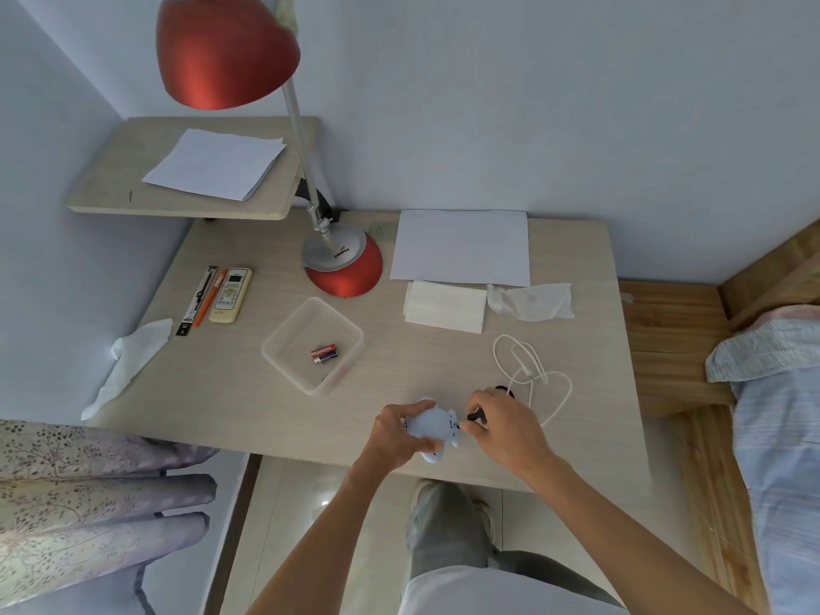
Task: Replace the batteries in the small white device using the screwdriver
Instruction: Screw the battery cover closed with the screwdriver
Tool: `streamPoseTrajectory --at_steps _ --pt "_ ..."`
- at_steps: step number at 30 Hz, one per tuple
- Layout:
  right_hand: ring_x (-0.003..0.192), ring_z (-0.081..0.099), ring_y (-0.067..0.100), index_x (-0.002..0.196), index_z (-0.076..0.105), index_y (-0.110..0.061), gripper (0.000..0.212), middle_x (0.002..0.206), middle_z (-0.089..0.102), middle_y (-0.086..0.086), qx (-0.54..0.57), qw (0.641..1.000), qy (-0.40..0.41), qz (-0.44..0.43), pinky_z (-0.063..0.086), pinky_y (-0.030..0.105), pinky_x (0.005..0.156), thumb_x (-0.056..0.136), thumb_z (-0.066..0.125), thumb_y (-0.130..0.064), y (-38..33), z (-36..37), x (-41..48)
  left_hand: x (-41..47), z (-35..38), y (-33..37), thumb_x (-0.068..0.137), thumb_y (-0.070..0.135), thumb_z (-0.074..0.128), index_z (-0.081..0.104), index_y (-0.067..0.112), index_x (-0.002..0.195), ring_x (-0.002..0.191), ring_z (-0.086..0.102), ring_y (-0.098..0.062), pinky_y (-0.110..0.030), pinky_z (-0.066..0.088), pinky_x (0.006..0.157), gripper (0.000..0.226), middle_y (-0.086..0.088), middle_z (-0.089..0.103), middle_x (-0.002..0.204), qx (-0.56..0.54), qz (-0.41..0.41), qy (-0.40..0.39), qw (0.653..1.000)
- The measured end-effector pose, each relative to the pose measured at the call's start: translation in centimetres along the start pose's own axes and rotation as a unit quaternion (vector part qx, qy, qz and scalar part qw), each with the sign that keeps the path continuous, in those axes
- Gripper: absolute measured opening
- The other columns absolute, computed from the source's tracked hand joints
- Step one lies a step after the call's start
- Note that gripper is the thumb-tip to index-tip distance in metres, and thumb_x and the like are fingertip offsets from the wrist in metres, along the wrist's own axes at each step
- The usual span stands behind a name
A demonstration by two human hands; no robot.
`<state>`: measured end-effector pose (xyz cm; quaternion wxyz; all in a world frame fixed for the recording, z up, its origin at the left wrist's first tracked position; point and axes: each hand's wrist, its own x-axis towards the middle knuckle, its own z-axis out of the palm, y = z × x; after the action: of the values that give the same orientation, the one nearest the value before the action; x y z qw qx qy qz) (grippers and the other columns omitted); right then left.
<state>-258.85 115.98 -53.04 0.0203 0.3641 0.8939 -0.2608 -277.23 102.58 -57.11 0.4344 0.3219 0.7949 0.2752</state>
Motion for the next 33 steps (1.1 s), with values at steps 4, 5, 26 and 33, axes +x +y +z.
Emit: streamPoseTrajectory --at_steps 4,5,26,33 --pt "0.074 0.059 0.017 0.091 0.058 -0.020 0.039 0.087 0.061 -0.003 -0.084 0.996 -0.021 0.013 0.051 0.032 0.065 0.101 0.058 -0.059 0.1 -0.6 0.2 0.0 0.1 -0.1 0.069 0.024 0.100 0.071 0.025 0.139 0.121 0.058 -0.017 -0.024 0.053 0.095 0.075 0.009 0.060 0.133 -0.004 -0.002 0.004 1.000" --pt "0.072 0.056 0.017 0.087 0.055 -0.020 0.040 0.085 0.060 -0.003 -0.086 0.996 -0.023 0.010 0.050 0.032 0.064 0.102 0.057 -0.057 0.0 -0.7 0.1 0.0 0.1 -0.2 0.068 0.025 0.100 0.071 0.025 0.138 0.122 0.059 -0.017 -0.025 0.054 0.096 0.076 0.009 0.062 0.134 -0.005 -0.002 0.004 1.000" --pt "0.073 0.060 0.019 0.094 0.060 -0.020 0.019 0.088 0.060 -0.005 -0.065 0.998 0.001 -0.018 0.054 0.037 0.064 0.103 0.063 -0.036 -0.2 0.4 0.1 0.9 0.2 -1.5 0.054 0.050 0.098 0.071 0.038 0.135 0.126 0.059 -0.019 -0.040 0.059 0.104 0.086 0.007 0.062 0.139 0.002 -0.001 -0.011 1.000" --pt "0.080 0.064 0.011 0.101 0.066 -0.025 0.008 0.095 0.065 -0.012 0.021 0.998 0.057 -0.004 0.054 0.031 0.069 0.098 0.071 -0.030 0.0 -0.8 -0.8 0.9 -0.6 -0.7 0.066 0.030 0.101 0.073 0.031 0.135 0.121 0.058 -0.017 -0.030 0.057 0.100 0.075 0.005 0.062 0.135 -0.004 0.015 -0.021 1.000"
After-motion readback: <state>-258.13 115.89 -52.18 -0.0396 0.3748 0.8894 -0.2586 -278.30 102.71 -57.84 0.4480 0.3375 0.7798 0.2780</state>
